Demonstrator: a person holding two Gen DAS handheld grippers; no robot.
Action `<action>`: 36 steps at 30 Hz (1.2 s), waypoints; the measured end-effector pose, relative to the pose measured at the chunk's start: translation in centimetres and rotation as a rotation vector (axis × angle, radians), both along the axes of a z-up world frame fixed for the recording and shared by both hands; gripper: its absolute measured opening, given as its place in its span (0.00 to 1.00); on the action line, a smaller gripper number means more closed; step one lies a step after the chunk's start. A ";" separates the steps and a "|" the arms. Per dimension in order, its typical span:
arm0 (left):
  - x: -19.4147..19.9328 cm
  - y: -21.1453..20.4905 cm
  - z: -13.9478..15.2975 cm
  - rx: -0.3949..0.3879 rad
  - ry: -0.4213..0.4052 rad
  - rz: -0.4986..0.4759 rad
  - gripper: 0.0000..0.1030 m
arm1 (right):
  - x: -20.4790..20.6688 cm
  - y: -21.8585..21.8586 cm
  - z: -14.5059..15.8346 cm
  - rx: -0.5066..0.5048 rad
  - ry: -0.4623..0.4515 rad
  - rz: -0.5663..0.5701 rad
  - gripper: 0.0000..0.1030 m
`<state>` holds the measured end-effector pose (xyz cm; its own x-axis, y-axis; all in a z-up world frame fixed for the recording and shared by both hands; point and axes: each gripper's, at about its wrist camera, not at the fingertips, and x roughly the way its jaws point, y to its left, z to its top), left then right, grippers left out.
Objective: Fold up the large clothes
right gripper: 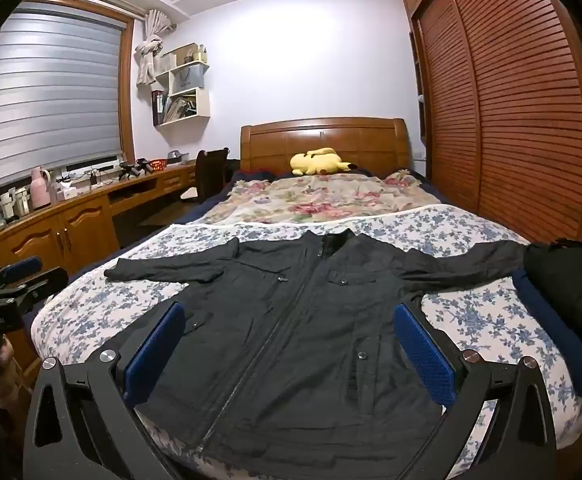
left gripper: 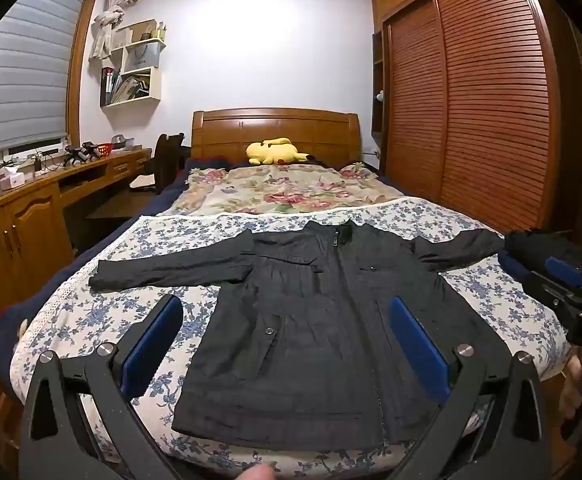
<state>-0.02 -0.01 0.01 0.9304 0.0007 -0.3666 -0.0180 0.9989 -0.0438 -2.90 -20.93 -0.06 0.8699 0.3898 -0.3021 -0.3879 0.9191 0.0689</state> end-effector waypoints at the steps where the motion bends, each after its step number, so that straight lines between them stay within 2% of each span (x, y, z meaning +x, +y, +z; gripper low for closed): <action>1: 0.0 0.0 0.0 -0.002 0.000 -0.001 1.00 | 0.0 0.0 0.0 0.002 -0.001 0.001 1.00; 36: -0.4 0.4 0.4 0.027 -0.004 0.013 1.00 | -0.1 -0.1 -0.2 0.019 -0.004 0.009 1.00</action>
